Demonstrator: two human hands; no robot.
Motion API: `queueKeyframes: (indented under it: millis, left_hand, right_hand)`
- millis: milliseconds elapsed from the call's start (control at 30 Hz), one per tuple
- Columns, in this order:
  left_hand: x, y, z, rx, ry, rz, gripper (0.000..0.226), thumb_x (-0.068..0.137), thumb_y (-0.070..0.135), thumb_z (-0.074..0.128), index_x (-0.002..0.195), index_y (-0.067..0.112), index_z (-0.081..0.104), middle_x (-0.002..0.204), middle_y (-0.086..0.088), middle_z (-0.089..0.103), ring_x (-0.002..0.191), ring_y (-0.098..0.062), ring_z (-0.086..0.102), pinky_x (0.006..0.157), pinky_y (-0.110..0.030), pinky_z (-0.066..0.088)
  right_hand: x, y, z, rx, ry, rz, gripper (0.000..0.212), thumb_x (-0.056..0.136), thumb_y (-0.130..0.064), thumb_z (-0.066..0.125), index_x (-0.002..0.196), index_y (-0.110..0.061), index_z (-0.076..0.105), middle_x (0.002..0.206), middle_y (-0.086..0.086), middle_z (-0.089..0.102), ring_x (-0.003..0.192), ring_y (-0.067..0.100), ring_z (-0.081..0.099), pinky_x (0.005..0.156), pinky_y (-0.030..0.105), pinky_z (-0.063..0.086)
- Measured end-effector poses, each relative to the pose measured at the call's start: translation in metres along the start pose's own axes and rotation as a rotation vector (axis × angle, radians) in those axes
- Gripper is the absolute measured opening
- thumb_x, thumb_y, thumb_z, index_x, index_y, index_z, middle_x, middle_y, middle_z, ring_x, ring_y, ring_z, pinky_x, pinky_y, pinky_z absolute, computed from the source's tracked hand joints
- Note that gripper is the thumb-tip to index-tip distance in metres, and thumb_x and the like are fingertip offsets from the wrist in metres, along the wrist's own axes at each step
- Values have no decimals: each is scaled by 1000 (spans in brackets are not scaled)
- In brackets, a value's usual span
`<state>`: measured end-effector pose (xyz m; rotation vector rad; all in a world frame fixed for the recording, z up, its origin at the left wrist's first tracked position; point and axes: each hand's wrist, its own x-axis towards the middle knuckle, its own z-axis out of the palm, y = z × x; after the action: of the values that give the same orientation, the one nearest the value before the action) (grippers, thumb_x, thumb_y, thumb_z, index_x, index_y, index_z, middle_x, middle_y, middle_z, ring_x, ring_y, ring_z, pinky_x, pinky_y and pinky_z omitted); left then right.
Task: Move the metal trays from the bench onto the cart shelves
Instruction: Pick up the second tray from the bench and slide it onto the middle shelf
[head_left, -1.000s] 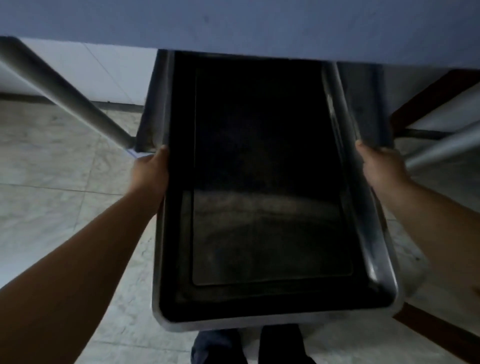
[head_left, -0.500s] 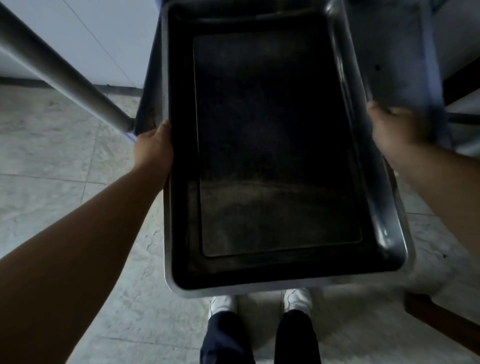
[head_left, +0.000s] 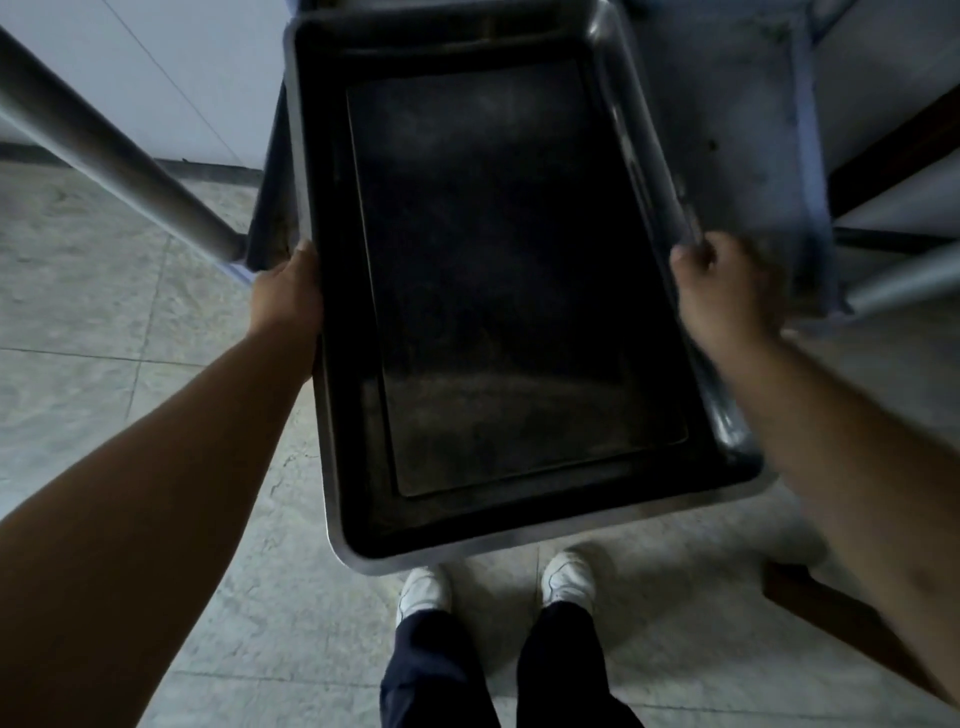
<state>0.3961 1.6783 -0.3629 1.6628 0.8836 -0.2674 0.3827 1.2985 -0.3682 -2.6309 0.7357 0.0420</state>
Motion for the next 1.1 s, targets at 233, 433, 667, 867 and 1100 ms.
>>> queueKeyframes:
  millis: [233,433,667,867,1100]
  left_hand:
    - [-6,3,-4,-21,-63,-63,49,91,58,55,119,19,66,111,-9,74,94,-25,74,86,-44,60]
    - [-39,-27,-9,-160,-242,-32,34,96,44,57,92,15,75,89,-7,73,84,-26,71,71,-37,58]
    - [-89,-74,15,-214,-402,36,30,105,32,42,90,13,61,72,-4,62,67,-22,59,64,-35,51]
    - [-106,-105,41,-73,-437,79,30,103,34,45,92,14,65,75,1,71,67,-15,63,59,-28,46]
    - [-111,-83,64,-169,-471,173,18,99,27,54,97,14,66,85,-1,76,78,-16,71,61,-24,52]
  right_hand:
    - [-223,40,-6,583,115,633,42,94,-34,58,121,-3,50,118,14,55,100,23,60,88,36,44]
    - [-215,19,6,1200,29,798,30,102,-33,42,82,-15,56,56,-1,52,50,12,57,53,22,53]
    - [-150,54,-9,1245,57,758,26,99,-38,48,89,-18,61,57,-8,56,54,6,55,56,23,48]
    - [-72,81,-17,1219,-76,651,25,98,-42,50,91,-20,59,75,-1,56,62,12,55,54,25,38]
    - [37,60,-15,931,-44,598,29,91,-48,57,91,-20,66,87,0,72,79,17,69,73,32,56]
